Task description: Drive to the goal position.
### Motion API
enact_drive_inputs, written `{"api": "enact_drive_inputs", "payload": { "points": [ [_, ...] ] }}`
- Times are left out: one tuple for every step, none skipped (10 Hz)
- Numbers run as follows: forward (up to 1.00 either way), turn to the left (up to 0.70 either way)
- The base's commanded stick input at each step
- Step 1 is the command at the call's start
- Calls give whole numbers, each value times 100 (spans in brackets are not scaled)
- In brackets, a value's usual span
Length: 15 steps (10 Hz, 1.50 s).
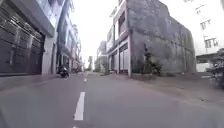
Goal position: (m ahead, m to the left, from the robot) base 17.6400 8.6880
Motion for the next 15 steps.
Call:
{"api": "enact_drive_inputs", "payload": {
  "points": [
    [100, 0],
    [100, 0],
    [100, 0],
    [100, 0],
    [100, 0],
    [100, 0],
    [100, 0],
    [100, 0],
    [100, 0],
    [100, 0],
    [100, 0],
    [100, 0],
    [100, 0],
    [100, 0],
    [100, 0]
  ]
}}
